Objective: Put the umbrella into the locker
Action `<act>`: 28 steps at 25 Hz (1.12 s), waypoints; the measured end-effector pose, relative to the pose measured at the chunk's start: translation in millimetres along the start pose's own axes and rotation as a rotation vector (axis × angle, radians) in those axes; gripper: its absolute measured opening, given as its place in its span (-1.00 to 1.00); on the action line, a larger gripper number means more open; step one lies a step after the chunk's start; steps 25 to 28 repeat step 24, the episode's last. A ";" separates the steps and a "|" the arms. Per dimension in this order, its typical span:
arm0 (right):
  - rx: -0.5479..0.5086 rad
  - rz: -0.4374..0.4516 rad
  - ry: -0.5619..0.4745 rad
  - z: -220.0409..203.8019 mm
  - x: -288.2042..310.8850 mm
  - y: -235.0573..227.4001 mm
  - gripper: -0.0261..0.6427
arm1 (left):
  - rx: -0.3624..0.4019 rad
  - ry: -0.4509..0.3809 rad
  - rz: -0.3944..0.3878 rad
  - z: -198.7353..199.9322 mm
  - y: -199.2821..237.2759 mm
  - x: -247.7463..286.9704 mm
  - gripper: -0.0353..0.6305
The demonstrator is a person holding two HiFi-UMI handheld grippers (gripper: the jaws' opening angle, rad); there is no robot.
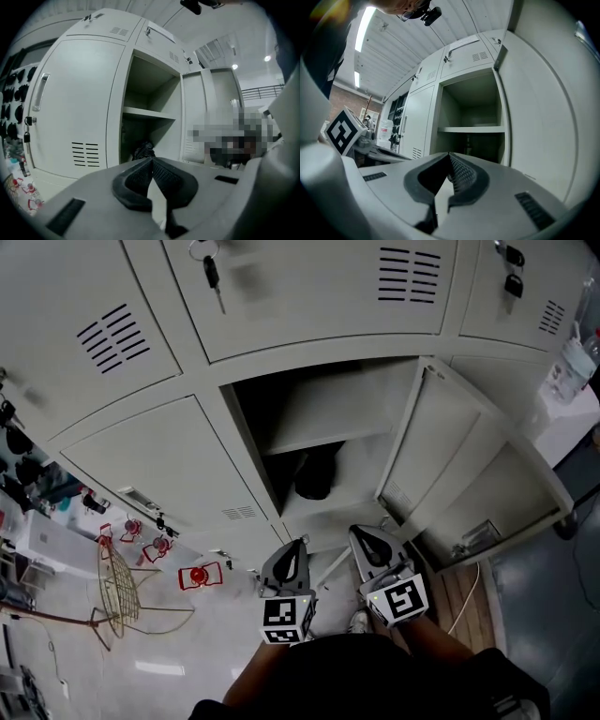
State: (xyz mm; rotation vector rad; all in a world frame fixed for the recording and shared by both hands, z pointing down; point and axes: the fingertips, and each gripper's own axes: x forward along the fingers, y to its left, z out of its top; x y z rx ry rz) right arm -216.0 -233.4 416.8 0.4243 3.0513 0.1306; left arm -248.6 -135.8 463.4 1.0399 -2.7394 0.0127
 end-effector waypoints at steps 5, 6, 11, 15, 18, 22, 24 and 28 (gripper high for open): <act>0.004 0.030 -0.006 7.6 2.0 10.0 -0.93 | -0.015 -0.074 -0.021 10.6 1.8 -12.7 -0.92; 0.004 0.031 -0.007 8.6 2.7 11.1 -0.93 | -0.014 -0.077 -0.021 11.4 2.5 -13.8 -0.92; 0.010 0.028 -0.007 9.4 3.4 15.2 -0.93 | -0.019 -0.094 -0.007 13.1 3.5 -20.3 -0.92; 0.014 0.034 -0.014 9.8 3.8 18.2 -0.93 | -0.035 -0.094 0.003 10.5 3.3 -23.8 -0.92; 0.006 0.037 -0.022 11.3 4.1 18.4 -0.93 | -0.031 -0.093 -0.009 11.8 1.1 -22.6 -0.92; 0.009 0.035 -0.020 10.5 2.6 17.4 -0.93 | -0.033 -0.094 -0.019 12.1 -2.4 -22.9 -0.92; 0.012 0.033 -0.017 9.8 2.2 16.3 -0.93 | -0.032 -0.096 -0.028 12.8 -5.3 -22.8 -0.92; 0.012 0.033 -0.017 9.8 2.2 16.3 -0.93 | -0.032 -0.096 -0.028 12.8 -5.3 -22.8 -0.92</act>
